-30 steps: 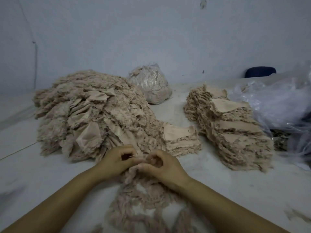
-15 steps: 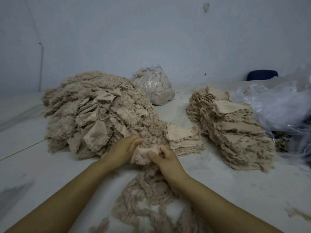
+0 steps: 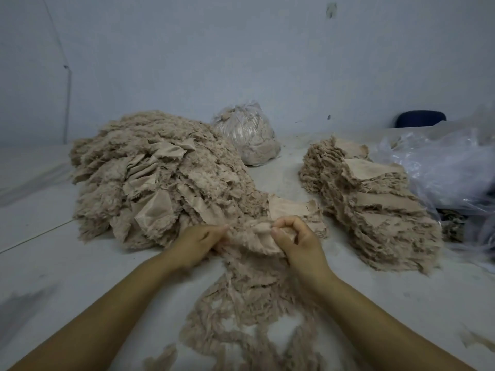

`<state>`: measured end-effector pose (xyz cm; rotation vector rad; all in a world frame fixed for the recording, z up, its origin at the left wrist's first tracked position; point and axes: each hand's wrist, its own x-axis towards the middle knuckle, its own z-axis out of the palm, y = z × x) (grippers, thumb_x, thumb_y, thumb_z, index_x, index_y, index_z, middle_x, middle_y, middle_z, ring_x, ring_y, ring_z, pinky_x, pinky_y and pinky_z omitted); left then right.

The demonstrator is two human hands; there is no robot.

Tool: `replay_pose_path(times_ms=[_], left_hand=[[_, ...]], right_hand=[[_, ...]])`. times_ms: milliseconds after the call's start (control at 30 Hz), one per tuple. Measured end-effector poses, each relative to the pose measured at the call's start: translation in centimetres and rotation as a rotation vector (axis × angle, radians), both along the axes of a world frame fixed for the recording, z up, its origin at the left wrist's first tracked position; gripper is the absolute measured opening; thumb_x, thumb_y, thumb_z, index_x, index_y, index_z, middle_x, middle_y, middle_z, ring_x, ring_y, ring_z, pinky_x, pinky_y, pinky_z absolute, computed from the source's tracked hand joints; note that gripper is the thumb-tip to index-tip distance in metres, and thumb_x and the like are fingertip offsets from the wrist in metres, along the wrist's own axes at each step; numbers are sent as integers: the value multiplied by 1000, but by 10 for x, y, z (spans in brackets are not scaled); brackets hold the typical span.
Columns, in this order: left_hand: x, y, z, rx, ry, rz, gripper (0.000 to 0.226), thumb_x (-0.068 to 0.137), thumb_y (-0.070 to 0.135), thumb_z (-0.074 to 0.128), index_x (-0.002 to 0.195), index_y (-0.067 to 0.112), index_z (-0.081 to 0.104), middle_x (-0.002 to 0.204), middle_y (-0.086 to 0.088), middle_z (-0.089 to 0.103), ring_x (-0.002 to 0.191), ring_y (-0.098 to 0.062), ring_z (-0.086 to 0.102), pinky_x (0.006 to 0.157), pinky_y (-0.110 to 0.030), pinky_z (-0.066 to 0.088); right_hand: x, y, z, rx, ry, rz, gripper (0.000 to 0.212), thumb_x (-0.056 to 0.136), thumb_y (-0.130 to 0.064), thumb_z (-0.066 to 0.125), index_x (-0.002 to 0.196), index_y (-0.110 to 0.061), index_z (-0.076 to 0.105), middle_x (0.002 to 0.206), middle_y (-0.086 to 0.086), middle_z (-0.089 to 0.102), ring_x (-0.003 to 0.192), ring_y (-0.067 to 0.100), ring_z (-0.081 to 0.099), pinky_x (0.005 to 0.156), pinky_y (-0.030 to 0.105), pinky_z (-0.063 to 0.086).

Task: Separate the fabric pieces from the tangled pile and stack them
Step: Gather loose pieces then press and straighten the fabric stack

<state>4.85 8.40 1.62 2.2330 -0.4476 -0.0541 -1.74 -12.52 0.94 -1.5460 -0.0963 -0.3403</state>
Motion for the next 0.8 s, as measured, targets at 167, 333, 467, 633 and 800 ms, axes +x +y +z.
replay_pose_path(times_ms=[167, 333, 467, 633, 800], left_hand=[[-14, -43, 9, -764, 589, -32, 36, 79, 21, 68, 109, 1, 64, 89, -13, 67, 81, -23, 66, 76, -37, 57], [-17, -47, 9, -903, 530, -10, 31, 84, -9, 57, 111, 5, 58, 83, -10, 66, 71, -18, 66, 62, -27, 58], [-29, -49, 6, -726, 402, -147, 32, 81, -12, 60, 104, 10, 59, 72, -1, 64, 65, -14, 63, 64, -25, 53], [-34, -36, -1, -613, 378, -101, 28, 75, -19, 54, 65, 7, 53, 65, -16, 58, 56, -22, 57, 55, -28, 47], [-31, -26, 1, -531, 649, -128, 20, 75, 21, 69, 76, 1, 64, 79, -18, 65, 72, -27, 67, 62, -32, 59]], right_hand=[[-5, 6, -4, -62, -58, 123, 23, 81, 6, 68, 80, -16, 63, 72, -13, 61, 63, 2, 55, 57, 17, 46], [-9, -3, -5, 322, 156, 260, 36, 73, -7, 75, 98, -11, 49, 65, -3, 63, 55, 10, 58, 50, 21, 48], [2, -1, 3, 585, 436, 335, 38, 70, -6, 72, 104, -2, 58, 69, 7, 61, 52, 9, 54, 44, 18, 48], [9, -2, -1, 497, 294, 64, 14, 86, 5, 61, 85, -9, 63, 55, 3, 50, 45, 10, 43, 41, 20, 36], [0, -5, -9, 293, 84, 112, 19, 85, 0, 65, 79, -18, 67, 65, -1, 60, 57, 7, 54, 53, 18, 46]])
